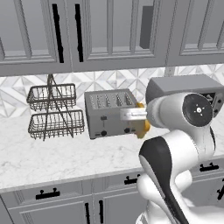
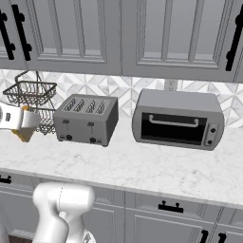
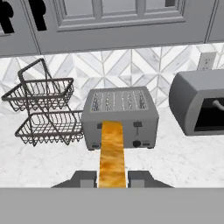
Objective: Start the toaster. Once the lever pops up, take the bread to the plate on the dining counter.
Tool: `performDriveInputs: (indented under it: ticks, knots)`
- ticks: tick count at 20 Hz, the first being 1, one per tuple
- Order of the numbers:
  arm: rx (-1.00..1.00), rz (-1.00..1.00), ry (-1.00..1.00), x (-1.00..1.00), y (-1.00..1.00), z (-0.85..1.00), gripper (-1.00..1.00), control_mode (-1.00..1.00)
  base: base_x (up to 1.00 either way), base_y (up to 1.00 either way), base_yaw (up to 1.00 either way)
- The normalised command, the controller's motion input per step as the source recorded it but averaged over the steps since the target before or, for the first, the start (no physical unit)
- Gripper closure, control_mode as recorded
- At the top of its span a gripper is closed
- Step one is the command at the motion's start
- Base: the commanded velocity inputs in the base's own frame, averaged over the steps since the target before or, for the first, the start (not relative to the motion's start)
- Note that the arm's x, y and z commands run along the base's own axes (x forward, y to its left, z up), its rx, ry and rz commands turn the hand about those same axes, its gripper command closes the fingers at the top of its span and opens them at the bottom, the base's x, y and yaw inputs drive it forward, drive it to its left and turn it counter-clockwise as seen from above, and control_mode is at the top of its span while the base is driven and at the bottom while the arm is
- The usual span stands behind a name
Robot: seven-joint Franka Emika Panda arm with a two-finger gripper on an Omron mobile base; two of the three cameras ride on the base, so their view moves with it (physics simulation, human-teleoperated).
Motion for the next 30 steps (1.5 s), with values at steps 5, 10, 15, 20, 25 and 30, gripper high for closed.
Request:
performDriveInputs:
  ticks: [5,10,15,20,25,30]
  knots:
    - [-0.04,0.03,0.14,-0.02,-0.23,0.0,1.0,-1.0,0.0,0.0,0.0]
    - [-0.02,0.02,0.04,0.0,-0.06,0.0,1.0,-1.0,0.0,0.0,0.0]
    - [0.0,0.0,0.0,0.0,0.0,0.0,1.0,-1.0,0.0,0.0,0.0]
    - [0.0,0.0,0.0,0.0,0.0,0.0,1.0,-1.0,0.0,0.0,0.0]
    - [0.0,0.0,0.0,0.0,0.0,0.0,1.0,1.0,-0.13,0.0,0.0]
    - [0.0,0.0,0.0,0.0,0.0,0.0,1.0,1.0,-0.67,-0.03,0.01]
